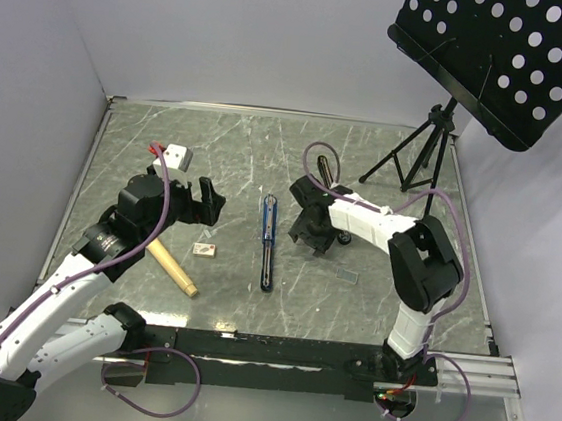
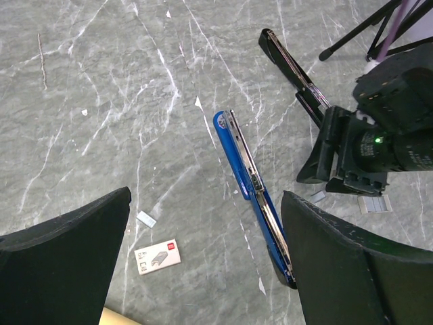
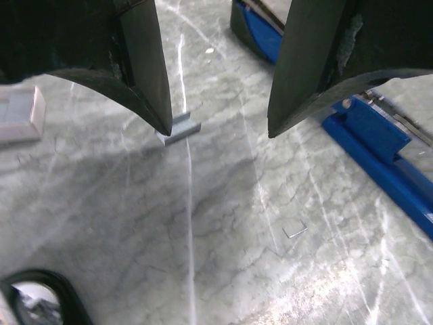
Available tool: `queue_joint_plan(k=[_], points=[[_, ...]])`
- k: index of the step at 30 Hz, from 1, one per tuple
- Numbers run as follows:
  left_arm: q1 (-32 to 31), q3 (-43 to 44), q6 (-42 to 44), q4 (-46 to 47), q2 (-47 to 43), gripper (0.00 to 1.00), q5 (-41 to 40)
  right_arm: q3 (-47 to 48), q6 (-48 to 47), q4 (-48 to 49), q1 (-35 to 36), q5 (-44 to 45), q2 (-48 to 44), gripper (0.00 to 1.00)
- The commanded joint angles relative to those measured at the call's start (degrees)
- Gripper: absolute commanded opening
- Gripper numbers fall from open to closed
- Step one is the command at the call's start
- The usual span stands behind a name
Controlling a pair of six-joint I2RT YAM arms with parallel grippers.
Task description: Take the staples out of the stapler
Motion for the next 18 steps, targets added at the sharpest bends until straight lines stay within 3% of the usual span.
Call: queue_joint_plan(k=[1, 7, 18], points=[[-0.26, 0.08, 0.33, 1.34, -0.76, 0.97, 0.20, 0.51, 6.22, -5.01, 0.74, 3.06, -4.84, 0.64], [-0.26, -0.18, 0.15, 1.60, -1.46, 0.97, 0.28, 2.09, 14.21, -10.63, 0.74, 2.98, -3.71, 0.55], [-0.26, -0.09, -0.11, 1.69, -0.67, 0.97, 2.13, 8.15, 25.56, -15.82, 0.74, 0.70, 2.01, 0.54]])
